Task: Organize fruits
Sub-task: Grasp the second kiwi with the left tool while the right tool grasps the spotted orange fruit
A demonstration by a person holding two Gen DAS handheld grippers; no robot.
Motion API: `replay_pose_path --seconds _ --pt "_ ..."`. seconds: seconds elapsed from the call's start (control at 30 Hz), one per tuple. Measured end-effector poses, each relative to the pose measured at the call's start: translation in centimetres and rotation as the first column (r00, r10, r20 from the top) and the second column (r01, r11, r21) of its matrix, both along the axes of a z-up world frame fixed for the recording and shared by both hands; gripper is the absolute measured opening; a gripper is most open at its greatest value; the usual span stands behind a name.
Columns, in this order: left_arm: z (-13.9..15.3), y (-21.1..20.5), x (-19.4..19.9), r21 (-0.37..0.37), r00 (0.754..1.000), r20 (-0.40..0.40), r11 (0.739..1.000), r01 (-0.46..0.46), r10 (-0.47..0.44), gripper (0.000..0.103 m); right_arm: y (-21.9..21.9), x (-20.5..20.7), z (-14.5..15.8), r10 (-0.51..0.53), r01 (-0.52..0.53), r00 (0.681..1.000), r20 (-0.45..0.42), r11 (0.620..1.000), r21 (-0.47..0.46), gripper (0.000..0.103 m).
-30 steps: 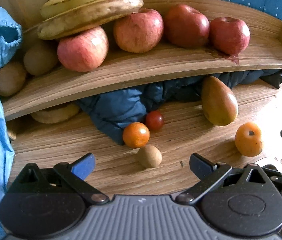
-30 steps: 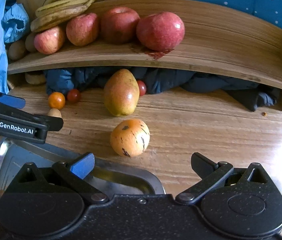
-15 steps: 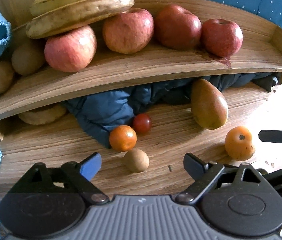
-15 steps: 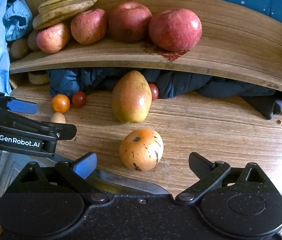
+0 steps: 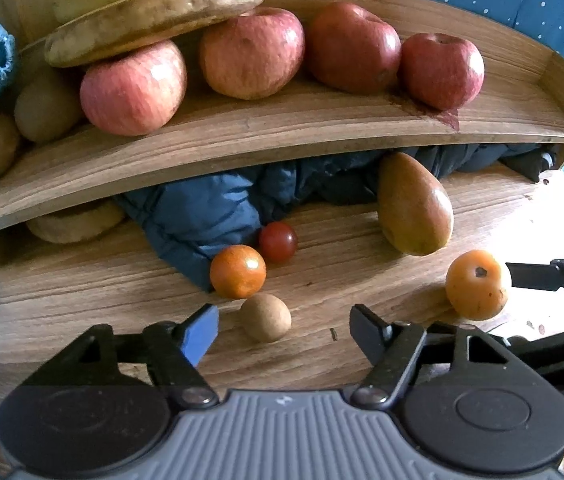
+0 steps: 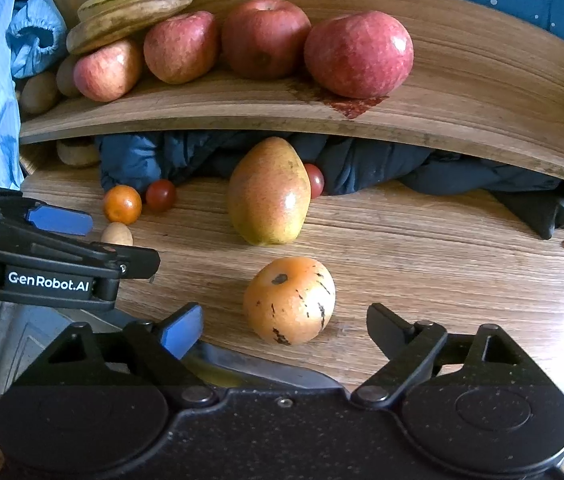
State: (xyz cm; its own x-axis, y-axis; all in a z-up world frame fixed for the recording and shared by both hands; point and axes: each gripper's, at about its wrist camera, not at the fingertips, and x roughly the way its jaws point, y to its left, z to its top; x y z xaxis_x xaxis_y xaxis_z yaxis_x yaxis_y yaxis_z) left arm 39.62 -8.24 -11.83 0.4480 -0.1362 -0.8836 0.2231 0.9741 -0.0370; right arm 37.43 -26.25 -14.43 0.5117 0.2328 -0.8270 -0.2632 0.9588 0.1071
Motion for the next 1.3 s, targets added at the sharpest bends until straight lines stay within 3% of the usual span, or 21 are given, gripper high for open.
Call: replay_pose_path --seconds 0.37,0.6,1.13,1.3 --pt "-0.48 -0.34 0.15 -0.010 1.000 -0.007 1.000 0.005 -0.005 0.065 0.04 0.16 -0.31 -0.022 0.022 1.000 0.002 1.000 0.008 0.073" --pt "-0.26 -0.28 0.01 -0.006 1.000 -0.011 1.000 0.002 -0.002 0.062 -0.14 0.01 -0.37 -0.042 0.042 0.999 0.011 0.999 0.018 0.070" --pt "-0.61 0.00 0.21 0.021 1.000 -0.014 0.999 -0.024 0.025 0.037 -0.07 -0.35 -0.34 -0.061 0.060 0.998 0.028 0.998 0.024 0.049" --pt "-0.48 -0.06 0.16 0.017 1.000 -0.015 1.000 -0.021 0.022 0.031 -0.10 -0.40 -0.36 -0.064 0.063 0.998 0.027 0.998 0.024 0.049"
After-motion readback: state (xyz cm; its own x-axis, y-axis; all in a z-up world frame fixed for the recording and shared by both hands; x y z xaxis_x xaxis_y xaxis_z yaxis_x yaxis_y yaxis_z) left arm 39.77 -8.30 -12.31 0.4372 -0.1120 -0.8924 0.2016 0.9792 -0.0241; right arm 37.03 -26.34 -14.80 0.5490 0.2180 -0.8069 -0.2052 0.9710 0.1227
